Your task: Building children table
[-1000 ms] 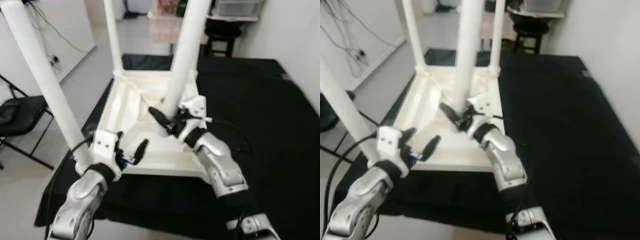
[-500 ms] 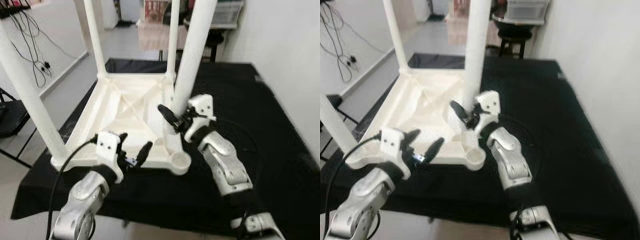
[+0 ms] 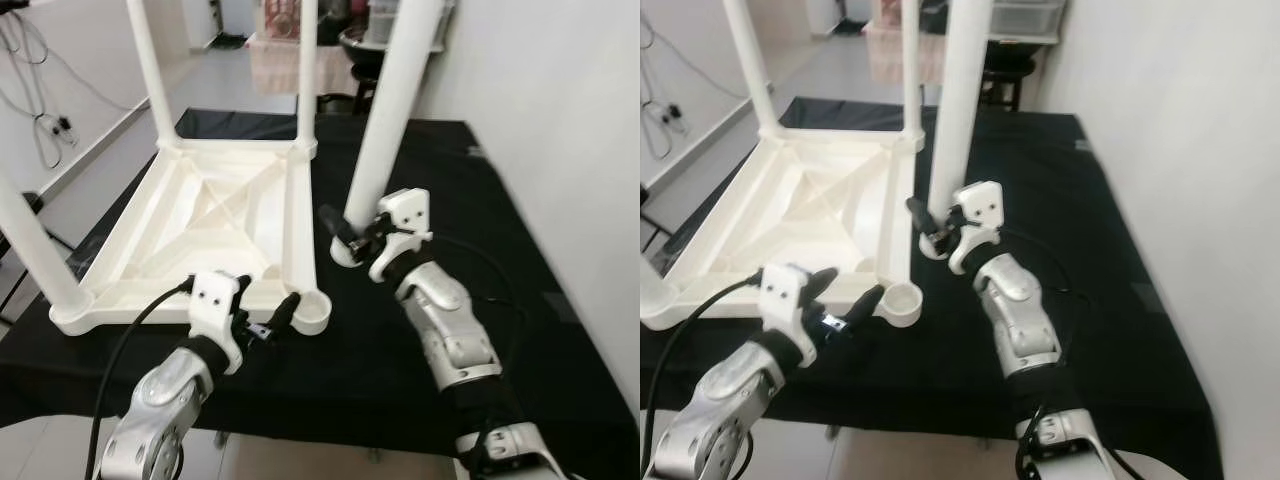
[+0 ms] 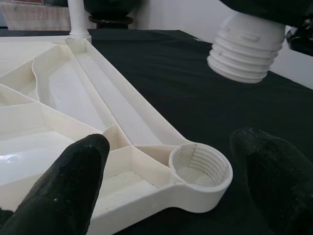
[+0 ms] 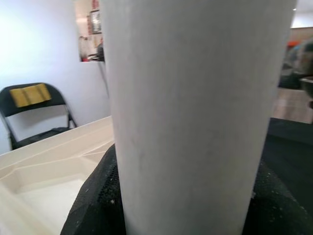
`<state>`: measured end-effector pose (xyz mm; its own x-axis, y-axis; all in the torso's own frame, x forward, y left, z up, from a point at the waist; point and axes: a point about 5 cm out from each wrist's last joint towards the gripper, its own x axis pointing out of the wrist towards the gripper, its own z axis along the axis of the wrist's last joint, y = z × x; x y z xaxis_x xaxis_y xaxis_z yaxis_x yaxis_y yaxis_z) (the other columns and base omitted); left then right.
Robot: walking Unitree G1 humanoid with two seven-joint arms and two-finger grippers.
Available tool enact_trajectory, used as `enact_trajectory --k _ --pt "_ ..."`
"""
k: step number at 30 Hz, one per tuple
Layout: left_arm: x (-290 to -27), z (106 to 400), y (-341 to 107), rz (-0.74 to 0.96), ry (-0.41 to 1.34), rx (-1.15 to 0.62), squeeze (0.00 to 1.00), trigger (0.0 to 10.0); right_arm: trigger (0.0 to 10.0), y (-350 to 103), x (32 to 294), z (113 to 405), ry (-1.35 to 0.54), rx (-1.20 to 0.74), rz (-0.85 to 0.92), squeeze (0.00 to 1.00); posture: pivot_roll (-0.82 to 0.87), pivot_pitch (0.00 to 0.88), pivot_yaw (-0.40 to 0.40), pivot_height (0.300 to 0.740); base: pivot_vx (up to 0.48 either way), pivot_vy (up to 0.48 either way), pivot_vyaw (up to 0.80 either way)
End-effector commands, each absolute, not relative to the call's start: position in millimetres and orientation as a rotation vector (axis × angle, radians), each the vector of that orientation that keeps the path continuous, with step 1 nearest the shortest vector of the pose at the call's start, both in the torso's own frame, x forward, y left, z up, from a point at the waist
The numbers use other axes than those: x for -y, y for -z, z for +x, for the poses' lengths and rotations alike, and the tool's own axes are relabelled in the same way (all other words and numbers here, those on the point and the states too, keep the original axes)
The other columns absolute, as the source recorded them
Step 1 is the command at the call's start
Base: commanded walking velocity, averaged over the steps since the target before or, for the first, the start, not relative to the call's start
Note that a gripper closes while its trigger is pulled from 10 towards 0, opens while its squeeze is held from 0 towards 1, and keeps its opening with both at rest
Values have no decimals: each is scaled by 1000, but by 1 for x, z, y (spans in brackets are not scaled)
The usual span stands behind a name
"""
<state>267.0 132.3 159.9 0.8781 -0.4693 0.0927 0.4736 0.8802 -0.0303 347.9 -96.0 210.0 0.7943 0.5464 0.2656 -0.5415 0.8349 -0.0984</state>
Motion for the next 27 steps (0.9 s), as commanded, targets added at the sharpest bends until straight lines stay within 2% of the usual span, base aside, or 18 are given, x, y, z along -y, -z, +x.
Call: enact_trajectory --k 1,5,14,16,23,24,25,26,27 --pt "-133 264 -154 -29 501 40 0 10000 10000 -212 93 346 -598 313 -23 0 97 107 -56 740 0 480 0" --pt "-135 260 -154 -8 496 39 0 10000 10000 -213 92 347 -608 314 -24 0 106 110 -58 740 0 480 0" --pt "-138 251 -146 60 516 4 0 10000 10000 -225 100 368 -483 272 60 0 107 149 -56 740 0 0 0" --pt "-139 248 -144 72 526 1 0 10000 10000 -229 104 373 -420 270 48 0 106 157 -56 740 0 0 0" --pt "-138 246 -144 81 536 -3 0 10000 10000 -237 110 375 -408 341 11 0 103 169 -59 740 0 0 0" --pt "-137 246 -144 89 543 -1 0 10000 10000 -239 112 374 -430 368 -2 0 100 175 -60 740 0 0 0" --pt "-136 246 -145 97 548 1 0 10000 10000 -240 113 371 -531 366 32 0 100 177 -60 740 0 0 0" --pt "-136 246 -145 97 548 1 0 10000 10000 -240 113 371 -531 366 32 0 100 177 -60 740 0 0 0" --pt "-135 246 -145 112 557 4 0 10000 10000 -244 114 361 -687 422 83 0 97 183 -59 740 0 0 0"
